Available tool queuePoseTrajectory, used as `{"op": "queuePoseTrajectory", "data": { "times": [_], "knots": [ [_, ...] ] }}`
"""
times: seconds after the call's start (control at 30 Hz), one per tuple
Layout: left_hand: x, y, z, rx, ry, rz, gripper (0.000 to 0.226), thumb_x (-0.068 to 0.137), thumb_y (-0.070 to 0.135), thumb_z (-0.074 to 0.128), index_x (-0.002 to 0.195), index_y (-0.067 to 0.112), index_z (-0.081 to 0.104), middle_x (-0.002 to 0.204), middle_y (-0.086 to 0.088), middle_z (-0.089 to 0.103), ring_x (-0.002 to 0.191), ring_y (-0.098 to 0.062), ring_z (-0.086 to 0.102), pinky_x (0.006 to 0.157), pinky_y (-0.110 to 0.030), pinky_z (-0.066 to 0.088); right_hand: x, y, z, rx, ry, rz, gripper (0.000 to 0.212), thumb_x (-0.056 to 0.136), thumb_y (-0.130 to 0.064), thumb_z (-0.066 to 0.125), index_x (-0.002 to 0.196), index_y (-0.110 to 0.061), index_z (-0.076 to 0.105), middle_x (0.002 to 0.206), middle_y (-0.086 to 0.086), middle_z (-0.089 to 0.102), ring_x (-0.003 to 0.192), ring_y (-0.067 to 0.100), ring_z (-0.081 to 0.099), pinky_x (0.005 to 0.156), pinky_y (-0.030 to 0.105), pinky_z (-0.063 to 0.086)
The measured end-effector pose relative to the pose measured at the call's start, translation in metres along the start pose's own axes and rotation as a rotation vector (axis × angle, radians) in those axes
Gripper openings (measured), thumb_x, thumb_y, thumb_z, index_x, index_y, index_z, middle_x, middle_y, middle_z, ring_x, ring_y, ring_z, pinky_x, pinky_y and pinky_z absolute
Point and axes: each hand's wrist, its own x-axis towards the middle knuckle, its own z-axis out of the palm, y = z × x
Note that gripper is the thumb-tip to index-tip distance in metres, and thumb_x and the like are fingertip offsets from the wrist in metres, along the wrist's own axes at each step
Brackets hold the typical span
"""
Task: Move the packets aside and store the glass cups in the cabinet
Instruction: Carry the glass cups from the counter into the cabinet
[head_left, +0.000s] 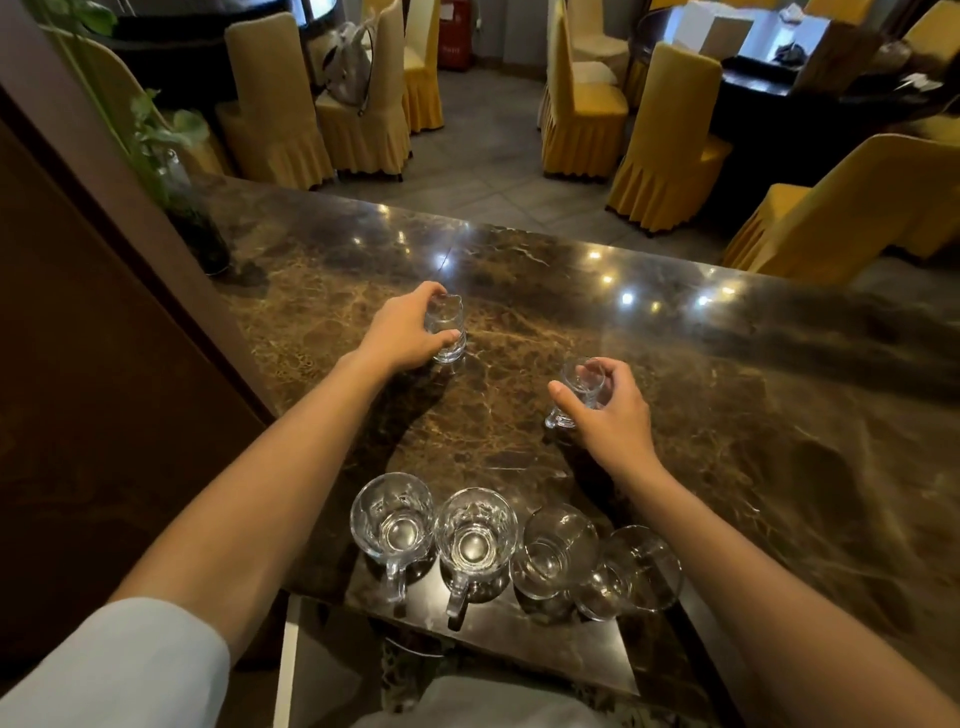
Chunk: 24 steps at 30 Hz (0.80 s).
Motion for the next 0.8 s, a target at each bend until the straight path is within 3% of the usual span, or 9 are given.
{"op": "queuePoseTrajectory", "data": {
  "times": [0.2, 0.33, 0.47, 0.53, 0.63, 0.8],
  "knots": [
    [0.005, -0.002, 0.0, 0.043, 0.021, -0.004, 0.062, 0.081, 0.047, 0.079, 0.13, 0.021, 0.051, 0.126, -0.003, 0.066, 0.113, -0.025, 0.064, 0.096, -0.044, 0.054, -0.001, -0.003, -0.001, -0.01, 0.043, -0.038, 0.053, 0.084, -0.036, 0.082, 0.129, -0.019, 0.06, 0.123, -0.006, 0.067, 0.106, 0.0, 0.063, 0.086, 0.01, 0.049],
    [0.004, -0.002, 0.001, 0.044, 0.013, 0.047, 0.06, 0.08, 0.046, 0.079, 0.128, 0.022, 0.051, 0.123, -0.002, 0.067, 0.11, -0.024, 0.065, 0.095, -0.046, 0.055, -0.006, -0.003, -0.005, 0.02, 0.057, -0.045, 0.051, 0.084, -0.033, 0.083, 0.128, -0.023, 0.061, 0.118, -0.009, 0.069, 0.105, 0.001, 0.067, 0.095, 0.03, 0.058],
    [-0.004, 0.011, 0.007, 0.037, 0.037, 0.155, 0.062, 0.082, 0.046, 0.077, 0.137, 0.025, 0.055, 0.128, 0.0, 0.069, 0.117, -0.024, 0.064, 0.1, -0.041, 0.049, -0.011, -0.008, -0.018, 0.052, 0.115, -0.079, 0.05, 0.082, -0.031, 0.084, 0.127, -0.023, 0.061, 0.115, -0.012, 0.069, 0.103, -0.005, 0.067, 0.094, 0.03, 0.059],
    [-0.009, 0.024, 0.008, 0.037, 0.048, 0.205, 0.063, 0.084, 0.047, 0.075, 0.14, 0.028, 0.054, 0.13, 0.001, 0.069, 0.119, -0.023, 0.063, 0.102, -0.041, 0.047, -0.014, -0.009, -0.028, 0.078, 0.129, -0.093, 0.05, 0.082, -0.032, 0.084, 0.126, -0.024, 0.062, 0.116, -0.008, 0.07, 0.105, 0.003, 0.069, 0.095, 0.036, 0.06],
    [-0.018, 0.049, 0.008, 0.04, 0.056, 0.275, 0.064, 0.084, 0.049, 0.072, 0.142, 0.031, 0.052, 0.125, 0.003, 0.069, 0.114, -0.021, 0.065, 0.1, -0.041, 0.05, -0.02, -0.008, -0.049, 0.122, 0.148, -0.108, 0.049, 0.081, -0.032, 0.085, 0.124, -0.028, 0.063, 0.115, -0.007, 0.071, 0.105, 0.01, 0.071, 0.093, 0.045, 0.061],
    [-0.04, 0.104, 0.002, -0.001, 0.122, 0.397, 0.059, 0.082, 0.047, 0.076, 0.134, 0.026, 0.055, 0.122, 0.002, 0.068, 0.108, -0.016, 0.065, 0.094, -0.038, 0.054, -0.031, 0.003, -0.094, 0.124, 0.208, -0.167, 0.05, 0.081, -0.027, 0.085, 0.124, -0.017, 0.063, 0.115, -0.002, 0.07, 0.107, 0.011, 0.07, 0.098, 0.048, 0.058]
  ]
}}
